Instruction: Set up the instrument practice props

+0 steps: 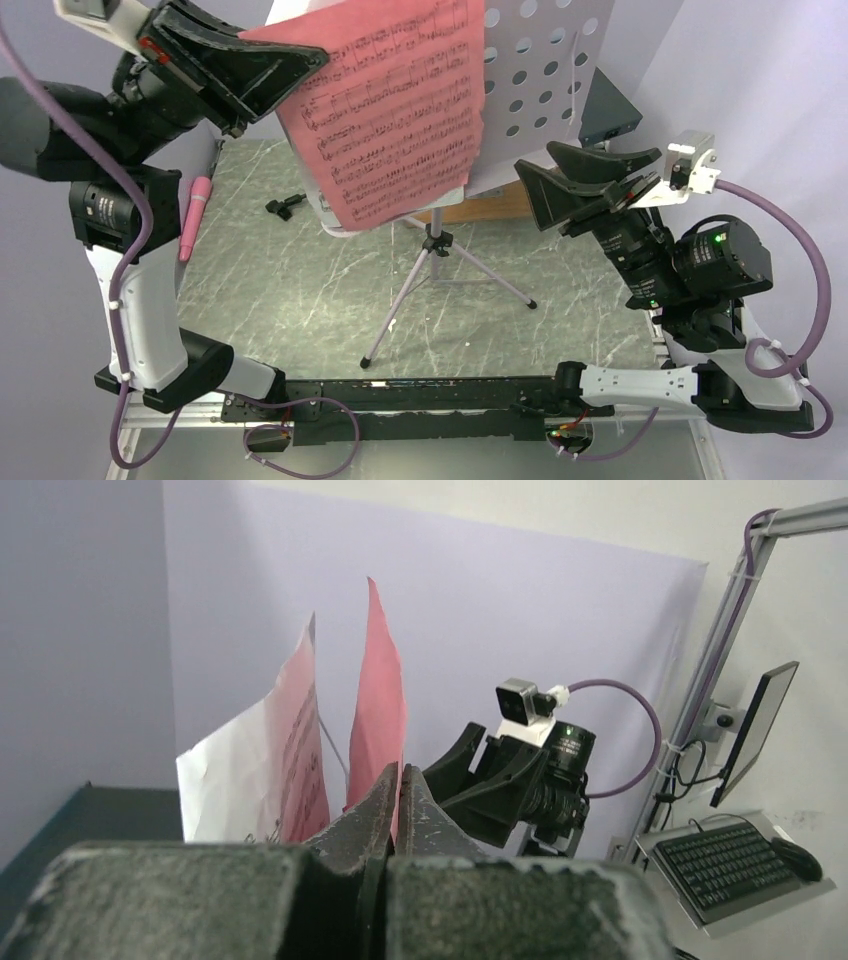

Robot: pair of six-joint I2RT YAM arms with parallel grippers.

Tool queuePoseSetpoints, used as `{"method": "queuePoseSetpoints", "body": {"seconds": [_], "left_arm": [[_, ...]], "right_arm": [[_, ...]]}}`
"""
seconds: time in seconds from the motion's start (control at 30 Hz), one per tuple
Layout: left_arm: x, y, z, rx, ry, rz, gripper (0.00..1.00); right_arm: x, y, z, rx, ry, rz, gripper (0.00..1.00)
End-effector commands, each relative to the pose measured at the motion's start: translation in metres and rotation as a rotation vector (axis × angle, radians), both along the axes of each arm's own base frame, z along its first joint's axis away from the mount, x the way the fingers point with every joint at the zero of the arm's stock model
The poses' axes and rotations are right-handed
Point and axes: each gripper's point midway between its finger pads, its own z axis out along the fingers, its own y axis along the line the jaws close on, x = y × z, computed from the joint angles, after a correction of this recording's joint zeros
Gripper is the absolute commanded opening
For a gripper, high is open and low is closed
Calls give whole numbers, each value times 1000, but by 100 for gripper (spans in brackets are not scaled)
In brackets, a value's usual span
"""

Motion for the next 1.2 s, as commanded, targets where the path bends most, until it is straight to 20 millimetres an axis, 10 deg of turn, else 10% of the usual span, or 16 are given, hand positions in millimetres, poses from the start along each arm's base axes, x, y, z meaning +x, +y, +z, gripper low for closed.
{"method": "queuePoseSetpoints", "body": {"seconds": [0.0,0.63,1.17], "left_arm": [[-2,9,28,-106,-65,38,0],[17,4,46,-184,-62,28,0],[-39,13,28,-141,31,-82,0]], "right_arm": [[12,-13,9,-28,-16,-112,62],[43,-55,8,-131,-10,-468,50],[-48,16,-8,-69,19,305,84]]}}
